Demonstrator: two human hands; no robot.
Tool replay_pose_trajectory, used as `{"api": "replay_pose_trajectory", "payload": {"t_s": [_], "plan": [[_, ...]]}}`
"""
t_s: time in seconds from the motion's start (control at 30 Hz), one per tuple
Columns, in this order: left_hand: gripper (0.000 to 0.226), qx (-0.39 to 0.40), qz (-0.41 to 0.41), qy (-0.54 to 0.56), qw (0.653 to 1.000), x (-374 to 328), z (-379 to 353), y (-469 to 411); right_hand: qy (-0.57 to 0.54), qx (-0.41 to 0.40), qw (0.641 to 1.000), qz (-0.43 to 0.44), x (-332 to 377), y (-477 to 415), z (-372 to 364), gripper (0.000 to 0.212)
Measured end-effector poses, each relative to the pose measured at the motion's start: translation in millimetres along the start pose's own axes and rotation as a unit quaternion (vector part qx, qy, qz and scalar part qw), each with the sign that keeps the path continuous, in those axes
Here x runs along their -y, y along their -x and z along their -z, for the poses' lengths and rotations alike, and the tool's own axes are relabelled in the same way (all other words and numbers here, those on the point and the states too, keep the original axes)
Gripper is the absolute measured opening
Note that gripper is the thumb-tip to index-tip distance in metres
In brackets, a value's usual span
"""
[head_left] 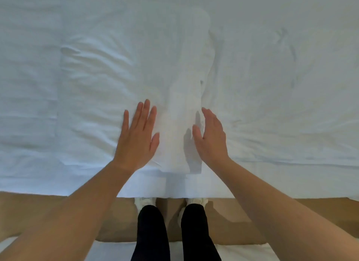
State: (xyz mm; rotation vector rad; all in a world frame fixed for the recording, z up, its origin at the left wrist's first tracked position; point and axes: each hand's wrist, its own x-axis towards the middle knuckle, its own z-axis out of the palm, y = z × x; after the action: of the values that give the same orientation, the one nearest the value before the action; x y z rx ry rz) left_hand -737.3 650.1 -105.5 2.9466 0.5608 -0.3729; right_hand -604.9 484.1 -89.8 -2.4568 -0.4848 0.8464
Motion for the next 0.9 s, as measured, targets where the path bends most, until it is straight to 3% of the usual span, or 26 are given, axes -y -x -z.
{"api": "replay_pose_trajectory", "payload": {"t_s": [0.17,0.27,0.47,0.63,0.9], "plan": [[0.066,-0.001,0.061,-0.04,0.997,67.2,7.0,12.6,0.241,-0.029,0.955,0.17,60.1,-3.7,-36.5,0.063],[0.064,-0.012,0.049,-0.061,0.997,98.4,-6.2,9.0,0.31,-0.01,0.927,0.21,85.1,-25.9,-78.5,0.063],[0.075,-0.014,0.036,-0.071,0.997,145.9,-81.5,2.1,0.333,-0.038,0.931,0.142,41.5,-70.4,-145.4,0.073],[0.079,-0.006,0.037,-0.063,0.997,146.0,-138.7,-10.5,0.345,-0.061,0.934,0.068,-0.6,-85.6,-170.8,0.079],[0.078,-0.037,0.013,-0.043,0.998,165.2,-77.1,-24.1,0.331,-0.068,0.936,0.096,48.2,-82.6,-122.9,0.077]]}}
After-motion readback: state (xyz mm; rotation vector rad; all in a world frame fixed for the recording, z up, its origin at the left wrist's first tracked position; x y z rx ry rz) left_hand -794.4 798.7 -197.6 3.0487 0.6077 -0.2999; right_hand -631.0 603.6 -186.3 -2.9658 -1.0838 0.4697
